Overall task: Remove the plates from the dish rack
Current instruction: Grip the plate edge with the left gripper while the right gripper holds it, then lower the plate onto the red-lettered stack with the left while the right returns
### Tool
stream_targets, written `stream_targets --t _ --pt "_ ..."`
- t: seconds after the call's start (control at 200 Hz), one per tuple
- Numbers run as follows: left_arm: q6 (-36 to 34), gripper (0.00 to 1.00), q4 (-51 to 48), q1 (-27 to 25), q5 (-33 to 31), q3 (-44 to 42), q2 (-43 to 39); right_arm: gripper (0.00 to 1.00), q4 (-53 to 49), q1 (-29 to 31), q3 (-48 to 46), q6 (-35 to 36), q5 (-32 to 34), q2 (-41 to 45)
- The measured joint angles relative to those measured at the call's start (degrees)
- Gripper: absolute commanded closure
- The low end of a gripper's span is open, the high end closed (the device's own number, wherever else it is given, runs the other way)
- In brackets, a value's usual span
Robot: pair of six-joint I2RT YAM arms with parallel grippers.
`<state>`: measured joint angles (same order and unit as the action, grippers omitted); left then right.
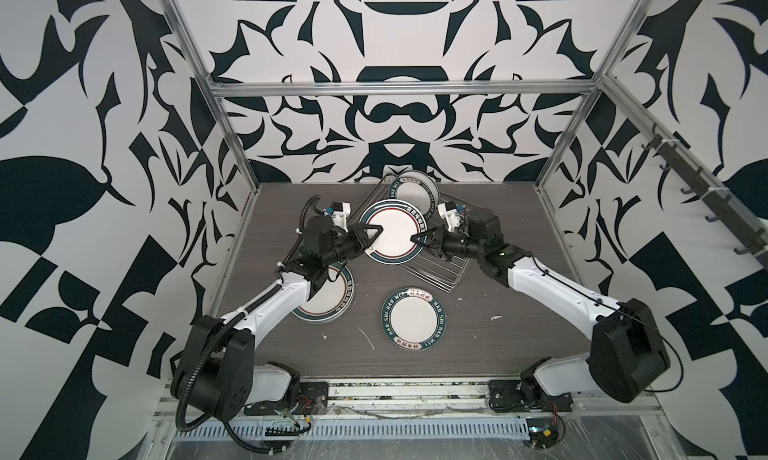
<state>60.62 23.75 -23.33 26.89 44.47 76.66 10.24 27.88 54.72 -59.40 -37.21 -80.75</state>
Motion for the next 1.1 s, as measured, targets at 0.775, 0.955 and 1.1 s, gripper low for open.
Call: stream_targets --t 0.775,0.955,1.1 --pt "-5.5 1.00 -39.1 -0.8 -2.7 8.5 -16.4 0.59 -32.7 2.2 19.5 30.4 20.1 -2.3" --pt "-6.0 1.00 -52.9 -0.8 -4.1 10.8 -21.0 0.58 -38.4 1.4 26.4 38.0 36.8 -6.6" --pt "-4.2 1.00 -58.1 -1.6 -4.9 8.6 -24.4 0.58 -38.2 1.0 28.0 40.1 42.7 -10.7"
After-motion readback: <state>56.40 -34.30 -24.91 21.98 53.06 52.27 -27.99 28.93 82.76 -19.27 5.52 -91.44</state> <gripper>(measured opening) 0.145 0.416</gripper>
